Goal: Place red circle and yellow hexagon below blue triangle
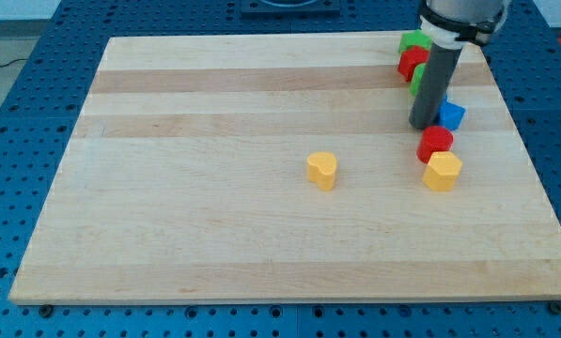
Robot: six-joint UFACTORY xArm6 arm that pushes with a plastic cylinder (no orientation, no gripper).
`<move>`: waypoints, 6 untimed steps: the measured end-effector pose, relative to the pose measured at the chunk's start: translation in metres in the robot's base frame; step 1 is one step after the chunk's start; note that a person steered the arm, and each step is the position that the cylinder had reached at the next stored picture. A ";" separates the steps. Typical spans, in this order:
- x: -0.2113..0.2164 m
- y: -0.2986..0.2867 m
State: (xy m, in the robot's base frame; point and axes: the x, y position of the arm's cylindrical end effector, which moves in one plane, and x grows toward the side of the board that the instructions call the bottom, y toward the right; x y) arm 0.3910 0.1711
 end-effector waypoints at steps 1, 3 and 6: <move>0.008 -0.021; 0.080 -0.031; 0.090 -0.003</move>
State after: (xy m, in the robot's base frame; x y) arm 0.4809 0.1681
